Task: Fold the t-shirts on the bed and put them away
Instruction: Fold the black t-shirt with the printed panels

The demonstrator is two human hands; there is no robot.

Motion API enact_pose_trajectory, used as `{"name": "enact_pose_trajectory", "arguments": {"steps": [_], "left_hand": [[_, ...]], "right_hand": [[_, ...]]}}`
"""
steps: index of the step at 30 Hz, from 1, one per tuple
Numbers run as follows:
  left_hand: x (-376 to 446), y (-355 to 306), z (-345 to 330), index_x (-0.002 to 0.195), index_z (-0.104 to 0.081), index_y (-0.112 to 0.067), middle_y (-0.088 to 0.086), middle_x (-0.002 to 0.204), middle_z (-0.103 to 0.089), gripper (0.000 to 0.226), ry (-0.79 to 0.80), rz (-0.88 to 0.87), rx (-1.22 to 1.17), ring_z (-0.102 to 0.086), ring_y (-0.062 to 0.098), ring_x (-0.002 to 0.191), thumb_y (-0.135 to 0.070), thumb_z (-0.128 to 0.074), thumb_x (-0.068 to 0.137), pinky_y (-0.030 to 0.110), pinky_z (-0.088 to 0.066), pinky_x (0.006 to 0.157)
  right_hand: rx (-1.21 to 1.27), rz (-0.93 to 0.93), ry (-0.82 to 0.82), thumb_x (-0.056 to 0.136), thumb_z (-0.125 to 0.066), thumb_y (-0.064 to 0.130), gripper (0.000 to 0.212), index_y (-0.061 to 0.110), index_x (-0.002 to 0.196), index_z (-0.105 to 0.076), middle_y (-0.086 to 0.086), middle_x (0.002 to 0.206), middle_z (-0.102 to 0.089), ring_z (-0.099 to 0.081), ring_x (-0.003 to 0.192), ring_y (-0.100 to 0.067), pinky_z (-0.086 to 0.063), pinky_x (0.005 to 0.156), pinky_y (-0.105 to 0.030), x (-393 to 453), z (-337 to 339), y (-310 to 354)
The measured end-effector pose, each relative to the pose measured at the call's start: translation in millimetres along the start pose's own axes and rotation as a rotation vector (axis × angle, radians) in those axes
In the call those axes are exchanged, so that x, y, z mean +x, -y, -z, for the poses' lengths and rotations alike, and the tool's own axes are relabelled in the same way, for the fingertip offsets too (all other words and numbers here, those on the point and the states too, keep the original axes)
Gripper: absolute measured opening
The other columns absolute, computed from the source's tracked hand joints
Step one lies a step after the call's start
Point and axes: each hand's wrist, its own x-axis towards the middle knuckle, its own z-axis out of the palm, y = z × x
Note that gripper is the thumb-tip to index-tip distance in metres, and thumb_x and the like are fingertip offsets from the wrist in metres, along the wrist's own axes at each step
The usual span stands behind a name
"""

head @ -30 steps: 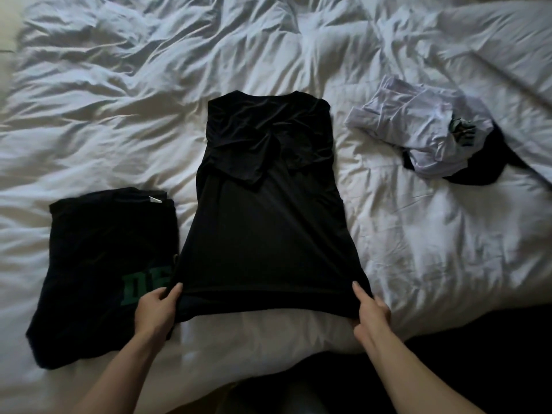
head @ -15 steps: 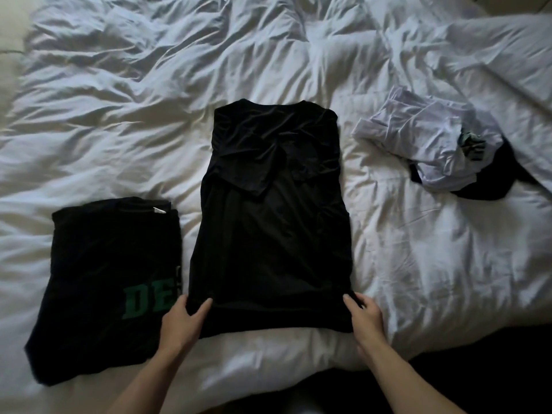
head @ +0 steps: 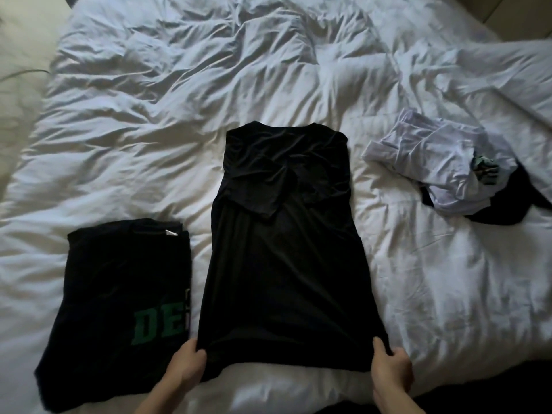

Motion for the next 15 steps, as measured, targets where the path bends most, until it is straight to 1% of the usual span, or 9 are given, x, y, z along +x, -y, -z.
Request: {"name": "enact_pose_trajectory", "arguments": {"steps": [2, 3, 5, 6, 8, 9, 10, 12, 15], "left_hand": [[-3.6, -9.8, 2.9, 0.127, -0.055, -0.021, 0.004, 0.114, -0.068, 0.033, 0.030, -0.030, 0.158, -0.062, 0.016, 0.089, -0.028, -0.052, 0.095, 0.025, -0.049, 0.074], [-5.2, -16.7, 4.4, 0.127, -0.054, -0.023, 0.004, 0.118, -0.067, 0.036, -0.009, -0.047, 0.196, -0.060, 0.015, 0.089, -0.038, -0.055, 0.094, 0.026, -0.050, 0.077], [-2.8, -41.7, 10.0, 0.125, -0.053, -0.022, 0.004, 0.120, -0.064, 0.046, -0.211, -0.089, 0.189, -0.060, 0.019, 0.093, -0.054, -0.054, 0.092, 0.030, -0.050, 0.081], [6.5, -59.9, 10.8, 0.127, -0.051, -0.018, 0.006, 0.123, -0.060, 0.053, -0.330, -0.108, 0.202, -0.060, 0.022, 0.100, -0.057, -0.051, 0.092, 0.033, -0.050, 0.082], [11.8, -92.3, 15.1, 0.140, -0.042, -0.010, 0.013, 0.134, -0.050, 0.064, -0.512, -0.208, 0.203, -0.055, 0.031, 0.117, -0.052, -0.054, 0.093, 0.039, -0.048, 0.089], [17.6, -109.3, 16.3, 0.144, -0.038, -0.008, 0.015, 0.139, -0.046, 0.067, -0.562, -0.278, 0.177, -0.051, 0.034, 0.122, -0.046, -0.058, 0.093, 0.043, -0.046, 0.094], [24.4, -127.3, 17.9, 0.146, -0.037, -0.007, 0.017, 0.143, -0.043, 0.068, -0.583, -0.331, 0.164, -0.048, 0.037, 0.126, -0.041, -0.061, 0.092, 0.046, -0.043, 0.100], [42.8, -157.8, 21.6, 0.150, -0.034, -0.007, 0.017, 0.150, -0.037, 0.071, -0.588, -0.383, 0.204, -0.040, 0.037, 0.133, -0.035, -0.063, 0.091, 0.045, -0.037, 0.109], [67.4, -193.0, 29.5, 0.154, -0.027, -0.013, 0.011, 0.159, -0.027, 0.073, -0.601, -0.403, 0.295, -0.029, 0.031, 0.143, -0.037, -0.058, 0.093, 0.043, -0.032, 0.113]], "right_hand": [[-0.148, -0.014, 0.107, 0.086, -0.073, 0.020, 0.028, -0.001, 0.081, -0.054, -0.030, 0.112, -0.063, -0.059, 0.107, -0.043, -0.043, 0.090, -0.040, 2.3, -2.6, 1.3], [-0.220, 0.000, 0.135, 0.084, -0.074, 0.021, 0.031, -0.003, 0.092, -0.056, -0.031, 0.118, -0.059, -0.057, 0.112, -0.042, -0.041, 0.094, -0.041, 2.1, -4.7, 5.1], [-0.338, 0.116, 0.104, 0.084, -0.072, 0.029, 0.049, -0.001, 0.117, -0.052, -0.029, 0.129, -0.050, -0.049, 0.122, -0.041, -0.037, 0.101, -0.043, 5.6, -11.5, 27.7], [-0.406, 0.203, 0.078, 0.085, -0.070, 0.033, 0.052, 0.003, 0.123, -0.050, -0.026, 0.132, -0.048, -0.047, 0.123, -0.040, -0.036, 0.101, -0.044, 13.6, -18.2, 45.5], [-0.492, 0.382, 0.064, 0.088, -0.065, 0.037, 0.052, 0.008, 0.128, -0.048, -0.020, 0.133, -0.046, -0.046, 0.122, -0.038, -0.037, 0.099, -0.043, 15.9, -27.4, 81.6], [-0.517, 0.463, 0.072, 0.089, -0.063, 0.037, 0.051, 0.010, 0.130, -0.047, -0.017, 0.133, -0.045, -0.045, 0.122, -0.037, -0.038, 0.099, -0.042, 19.2, -34.7, 99.8], [-0.547, 0.531, 0.080, 0.090, -0.061, 0.037, 0.051, 0.012, 0.132, -0.046, -0.015, 0.134, -0.044, -0.045, 0.122, -0.035, -0.038, 0.100, -0.042, 22.9, -43.0, 117.0], [-0.602, 0.639, 0.109, 0.091, -0.059, 0.037, 0.051, 0.016, 0.135, -0.045, -0.010, 0.136, -0.043, -0.044, 0.124, -0.031, -0.038, 0.102, -0.041, 30.6, -61.0, 146.1], [-0.671, 0.772, 0.175, 0.094, -0.055, 0.039, 0.047, 0.020, 0.136, -0.044, -0.006, 0.136, -0.043, -0.043, 0.125, -0.027, -0.037, 0.103, -0.038, 35.2, -82.6, 178.9]]}}
